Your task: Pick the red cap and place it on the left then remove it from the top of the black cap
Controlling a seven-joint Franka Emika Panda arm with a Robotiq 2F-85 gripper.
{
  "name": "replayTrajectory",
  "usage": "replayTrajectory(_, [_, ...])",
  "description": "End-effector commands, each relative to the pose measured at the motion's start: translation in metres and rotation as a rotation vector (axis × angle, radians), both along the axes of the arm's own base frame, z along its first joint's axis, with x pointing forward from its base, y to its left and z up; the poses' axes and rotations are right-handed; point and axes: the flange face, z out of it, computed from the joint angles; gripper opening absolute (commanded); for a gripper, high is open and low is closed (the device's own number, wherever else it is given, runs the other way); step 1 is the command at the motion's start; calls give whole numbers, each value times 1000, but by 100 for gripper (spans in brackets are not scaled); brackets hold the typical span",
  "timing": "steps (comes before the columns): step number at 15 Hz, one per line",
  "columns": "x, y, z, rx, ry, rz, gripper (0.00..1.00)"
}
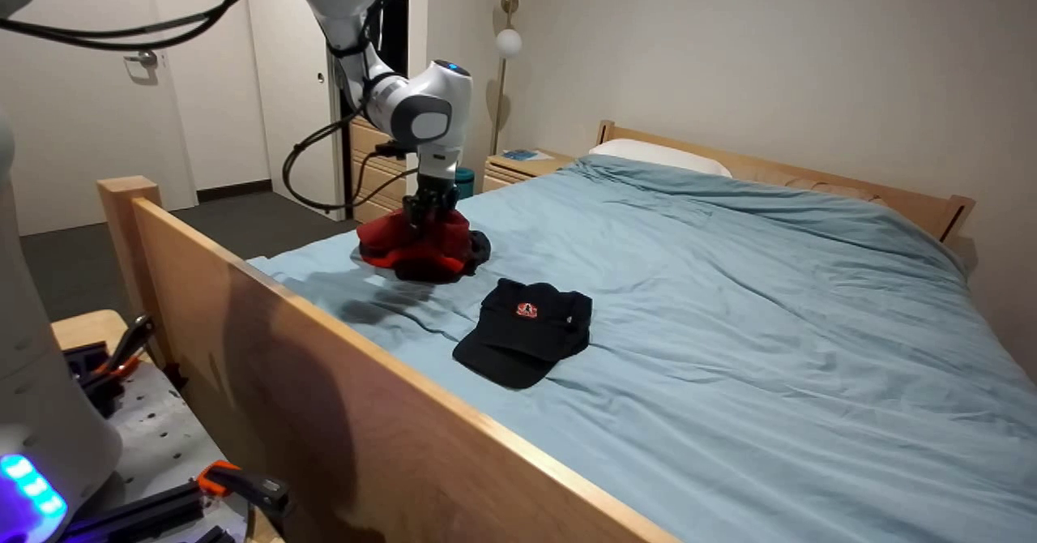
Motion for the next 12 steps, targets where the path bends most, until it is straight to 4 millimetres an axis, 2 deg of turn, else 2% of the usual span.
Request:
replayTrajectory(1, [-2, 3, 6, 11, -16, -22, 92])
replayTrajectory(2, [-2, 3, 7, 10, -18, -21, 99])
replayTrajectory(8, [-5, 9, 21, -8, -56, 25, 100])
replayTrajectory(12, [-3, 12, 19, -12, -37, 52, 100])
